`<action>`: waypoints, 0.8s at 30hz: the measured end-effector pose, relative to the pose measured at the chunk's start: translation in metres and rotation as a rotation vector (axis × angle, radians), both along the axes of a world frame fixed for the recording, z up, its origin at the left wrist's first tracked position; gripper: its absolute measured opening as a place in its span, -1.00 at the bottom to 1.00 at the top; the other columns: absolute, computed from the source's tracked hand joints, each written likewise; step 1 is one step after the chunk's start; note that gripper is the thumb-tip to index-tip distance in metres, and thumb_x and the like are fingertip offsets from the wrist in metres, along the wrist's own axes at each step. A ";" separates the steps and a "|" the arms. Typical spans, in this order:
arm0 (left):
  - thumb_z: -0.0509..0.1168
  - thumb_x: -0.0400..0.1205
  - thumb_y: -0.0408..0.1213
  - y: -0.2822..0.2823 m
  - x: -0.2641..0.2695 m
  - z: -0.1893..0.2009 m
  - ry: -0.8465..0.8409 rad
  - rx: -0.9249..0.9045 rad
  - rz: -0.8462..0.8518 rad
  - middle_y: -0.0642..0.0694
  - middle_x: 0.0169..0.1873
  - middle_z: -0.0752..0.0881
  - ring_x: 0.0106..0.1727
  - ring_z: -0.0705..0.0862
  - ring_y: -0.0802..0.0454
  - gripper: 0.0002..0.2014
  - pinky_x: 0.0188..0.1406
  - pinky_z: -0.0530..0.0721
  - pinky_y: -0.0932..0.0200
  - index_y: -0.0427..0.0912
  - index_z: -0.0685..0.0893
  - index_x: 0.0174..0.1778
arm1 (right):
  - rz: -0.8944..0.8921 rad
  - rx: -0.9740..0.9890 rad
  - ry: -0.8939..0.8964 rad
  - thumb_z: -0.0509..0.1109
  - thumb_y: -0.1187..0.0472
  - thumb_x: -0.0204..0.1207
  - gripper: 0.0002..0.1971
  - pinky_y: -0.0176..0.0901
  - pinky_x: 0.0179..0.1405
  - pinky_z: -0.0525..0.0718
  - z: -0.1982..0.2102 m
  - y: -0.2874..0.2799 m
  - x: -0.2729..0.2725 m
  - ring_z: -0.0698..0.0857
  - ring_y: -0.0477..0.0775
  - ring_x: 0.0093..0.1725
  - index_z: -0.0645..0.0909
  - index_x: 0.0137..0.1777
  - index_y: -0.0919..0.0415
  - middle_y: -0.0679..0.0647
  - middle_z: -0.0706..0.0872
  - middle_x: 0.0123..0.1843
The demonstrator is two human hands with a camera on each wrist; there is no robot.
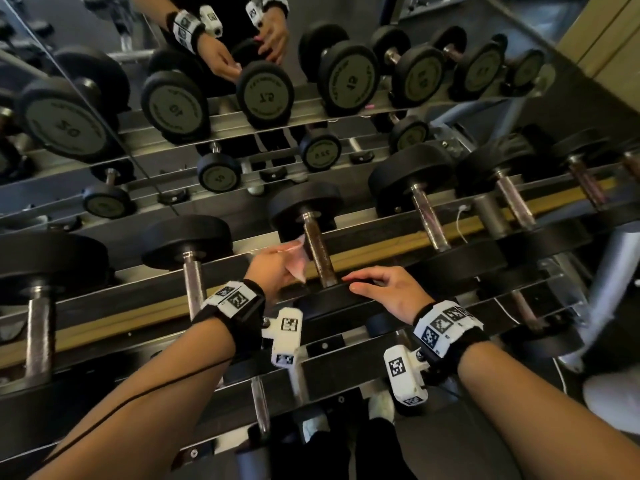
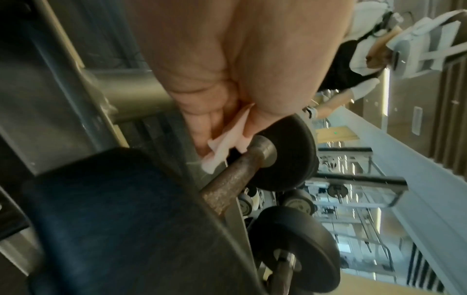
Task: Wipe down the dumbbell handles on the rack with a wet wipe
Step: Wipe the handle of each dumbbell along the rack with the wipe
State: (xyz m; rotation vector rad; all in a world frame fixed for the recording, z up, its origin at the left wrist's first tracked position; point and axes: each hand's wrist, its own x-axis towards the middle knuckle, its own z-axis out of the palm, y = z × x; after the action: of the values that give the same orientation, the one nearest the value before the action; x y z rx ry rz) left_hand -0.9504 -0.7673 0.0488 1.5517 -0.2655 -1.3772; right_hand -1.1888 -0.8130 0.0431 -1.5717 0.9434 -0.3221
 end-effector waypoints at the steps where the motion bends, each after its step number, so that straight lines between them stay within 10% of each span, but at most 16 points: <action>1: 0.20 0.76 -0.48 -0.005 0.001 -0.001 0.009 -0.027 0.036 -0.33 0.12 0.71 0.09 0.73 -0.17 -0.64 0.23 0.68 -0.05 -0.35 0.59 0.48 | -0.005 0.005 -0.003 0.50 0.14 0.54 -0.79 -0.73 0.01 0.47 0.000 0.001 0.000 0.70 -0.36 0.14 0.79 0.16 -0.03 -0.26 0.81 0.09; 6: 0.16 0.81 -0.33 -0.012 -0.022 -0.007 -0.082 -0.135 -0.064 -0.26 0.13 0.74 0.19 0.69 -0.14 -0.69 0.45 0.57 -0.12 -0.29 0.65 0.42 | -0.036 0.017 -0.023 0.50 0.13 0.54 -0.79 -0.58 0.15 0.53 -0.003 0.004 0.001 0.70 -0.33 0.17 0.78 0.16 -0.07 -0.28 0.81 0.10; 11: 0.20 0.80 -0.17 0.008 -0.029 -0.011 -0.115 -0.167 -0.136 -0.18 0.14 0.82 0.22 0.78 -0.04 -0.73 0.24 0.70 0.14 -0.15 0.76 0.27 | -0.045 0.016 -0.025 0.52 0.11 0.52 -0.79 -0.20 0.35 0.56 -0.005 0.004 0.002 0.72 -0.26 0.19 0.78 0.13 -0.12 -0.24 0.81 0.11; 14: 0.23 0.79 -0.18 0.018 -0.023 -0.003 -0.130 -0.148 -0.265 -0.08 -0.01 0.85 0.00 0.83 0.13 -0.75 -0.06 0.74 0.34 -0.17 0.78 0.21 | -0.041 0.013 -0.038 0.51 0.11 0.52 -0.80 -0.28 0.31 0.54 -0.007 0.004 0.002 0.71 -0.27 0.20 0.78 0.12 -0.13 -0.24 0.81 0.11; 19: 0.09 0.82 -0.40 0.025 0.000 -0.001 -0.214 -0.080 -0.312 -0.31 0.25 0.71 0.25 0.68 -0.21 -0.66 0.42 0.59 -0.16 -0.26 0.65 0.44 | -0.027 0.006 -0.046 0.49 0.11 0.54 -0.80 -0.68 0.05 0.50 -0.009 0.004 0.001 0.68 -0.37 0.17 0.77 0.10 -0.18 -0.31 0.79 0.10; 24: 0.18 0.80 -0.32 0.023 -0.014 -0.003 -0.276 -0.178 -0.313 -0.10 0.02 0.76 0.01 0.74 0.04 -0.70 0.12 0.68 0.22 -0.25 0.65 0.42 | -0.021 0.002 -0.041 0.50 0.15 0.54 -0.80 -0.78 -0.01 0.43 -0.006 0.001 0.002 0.67 -0.45 0.15 0.78 0.10 -0.15 -0.36 0.79 0.08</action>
State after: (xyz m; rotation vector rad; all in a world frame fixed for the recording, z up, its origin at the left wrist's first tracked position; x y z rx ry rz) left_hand -0.9642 -0.7445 0.0462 1.5944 -0.8075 -1.3285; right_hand -1.1873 -0.8120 0.0372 -1.5486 0.9285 -0.3668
